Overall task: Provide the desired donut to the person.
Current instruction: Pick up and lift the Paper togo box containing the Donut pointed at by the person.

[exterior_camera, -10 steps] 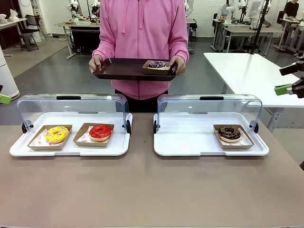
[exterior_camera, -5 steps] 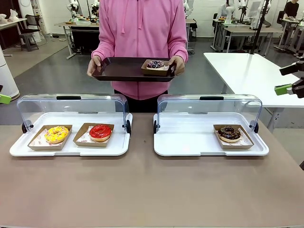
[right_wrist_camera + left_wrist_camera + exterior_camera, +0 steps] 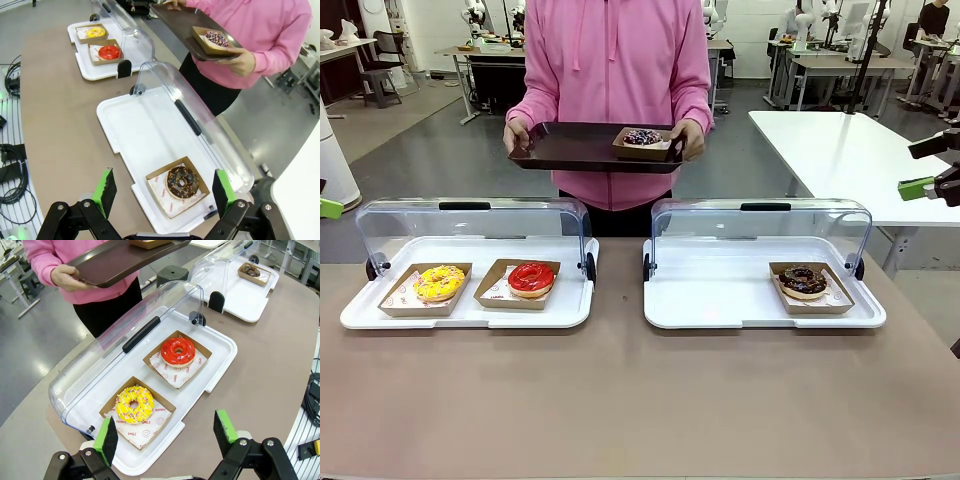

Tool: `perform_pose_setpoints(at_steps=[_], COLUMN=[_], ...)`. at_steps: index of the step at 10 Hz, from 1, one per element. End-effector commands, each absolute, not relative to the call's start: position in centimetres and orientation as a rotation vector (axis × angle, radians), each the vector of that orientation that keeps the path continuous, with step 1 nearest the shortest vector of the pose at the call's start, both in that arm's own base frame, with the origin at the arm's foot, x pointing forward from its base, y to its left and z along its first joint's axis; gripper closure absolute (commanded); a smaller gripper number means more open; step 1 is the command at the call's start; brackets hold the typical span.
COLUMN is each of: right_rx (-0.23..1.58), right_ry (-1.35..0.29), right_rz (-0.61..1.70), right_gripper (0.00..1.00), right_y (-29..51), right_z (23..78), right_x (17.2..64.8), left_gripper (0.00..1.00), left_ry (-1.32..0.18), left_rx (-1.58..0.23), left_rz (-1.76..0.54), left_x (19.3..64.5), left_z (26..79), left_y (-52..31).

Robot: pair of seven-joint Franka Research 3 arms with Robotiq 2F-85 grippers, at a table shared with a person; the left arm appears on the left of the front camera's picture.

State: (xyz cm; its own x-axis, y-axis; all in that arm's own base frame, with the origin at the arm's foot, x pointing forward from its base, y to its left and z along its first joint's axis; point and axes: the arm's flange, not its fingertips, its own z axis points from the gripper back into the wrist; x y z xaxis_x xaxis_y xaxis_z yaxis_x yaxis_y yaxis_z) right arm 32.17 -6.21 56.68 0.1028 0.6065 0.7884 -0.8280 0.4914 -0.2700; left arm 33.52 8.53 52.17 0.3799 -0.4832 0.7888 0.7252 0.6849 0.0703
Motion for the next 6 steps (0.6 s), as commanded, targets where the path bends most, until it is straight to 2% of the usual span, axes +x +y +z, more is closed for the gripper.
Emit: perform_pose_setpoints(at_steps=[1, 6], right_rx=[0.272, 0.272], right_ry=[-1.006, -1.006], right_rz=[1.081, 1.081], right_gripper=[0.0, 0.0], right_y=[-6.2, -6.2], right_z=[56.68, 56.68], right_x=[32.1, 32.1], left_gripper=[0.0, 0.0], left_ry=[-0.892, -0.892], left_rx=[-0.321, -0.321], left_rz=[-0.784, -0.784], left_x=[33.55, 33.55], left_z=[52.13, 52.13], left_y=[8.57, 8.57])
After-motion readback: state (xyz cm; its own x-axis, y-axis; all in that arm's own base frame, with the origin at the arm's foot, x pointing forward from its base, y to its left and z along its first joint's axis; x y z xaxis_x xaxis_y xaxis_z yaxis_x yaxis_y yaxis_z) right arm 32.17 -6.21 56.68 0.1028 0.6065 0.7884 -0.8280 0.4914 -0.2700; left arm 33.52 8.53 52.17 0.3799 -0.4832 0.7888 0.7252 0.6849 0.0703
